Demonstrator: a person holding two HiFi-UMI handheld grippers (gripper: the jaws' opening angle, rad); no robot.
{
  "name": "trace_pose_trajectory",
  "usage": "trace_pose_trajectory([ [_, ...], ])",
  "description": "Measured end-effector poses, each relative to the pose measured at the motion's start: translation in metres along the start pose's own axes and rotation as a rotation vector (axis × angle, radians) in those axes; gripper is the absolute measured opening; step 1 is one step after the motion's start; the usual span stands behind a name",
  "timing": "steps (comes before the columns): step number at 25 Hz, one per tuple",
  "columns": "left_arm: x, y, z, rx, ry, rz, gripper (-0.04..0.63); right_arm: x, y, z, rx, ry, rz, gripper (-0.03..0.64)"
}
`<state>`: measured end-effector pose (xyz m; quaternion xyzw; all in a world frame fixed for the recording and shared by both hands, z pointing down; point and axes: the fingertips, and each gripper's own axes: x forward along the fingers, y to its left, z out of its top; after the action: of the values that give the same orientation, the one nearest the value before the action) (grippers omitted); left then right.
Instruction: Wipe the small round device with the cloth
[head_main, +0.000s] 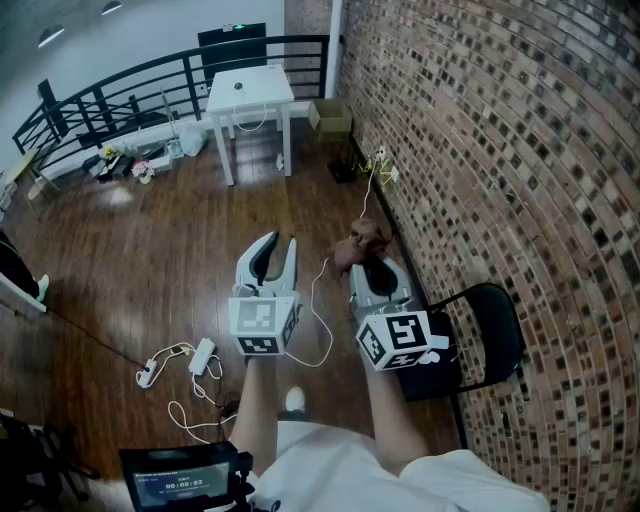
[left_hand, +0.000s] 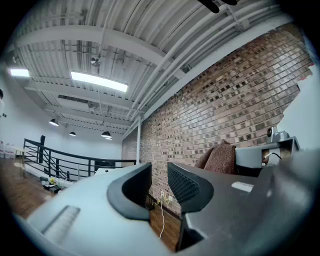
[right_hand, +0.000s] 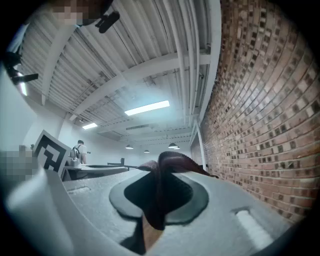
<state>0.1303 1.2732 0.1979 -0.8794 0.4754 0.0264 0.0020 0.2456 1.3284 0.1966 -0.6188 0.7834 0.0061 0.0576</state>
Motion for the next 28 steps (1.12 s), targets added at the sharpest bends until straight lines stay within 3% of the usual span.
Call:
trace_pose_trajectory([
  [6,0.049,0.077,0.028,0.02,-0.059,0.008,0.118,0.101,0.038,0.025,-0.053,-0.056,0.063,0.04],
  [12,0.074,0.129,0.009,-0.018,-0.02,0.044,0.118,0.157,0.069,0.017,-0.057,-0.03,0.148,0.04],
  [19,0.127,0.159,-0.027,-0.01,0.036,0.054,0.118,0.224,0.042,-0.015,-0.022,0.012,0.159,0.04],
  [28,0.235,0.226,-0.033,0.039,0.046,0.151,0.118,0.354,-0.018,-0.026,0.027,-0.006,0.21,0.04],
])
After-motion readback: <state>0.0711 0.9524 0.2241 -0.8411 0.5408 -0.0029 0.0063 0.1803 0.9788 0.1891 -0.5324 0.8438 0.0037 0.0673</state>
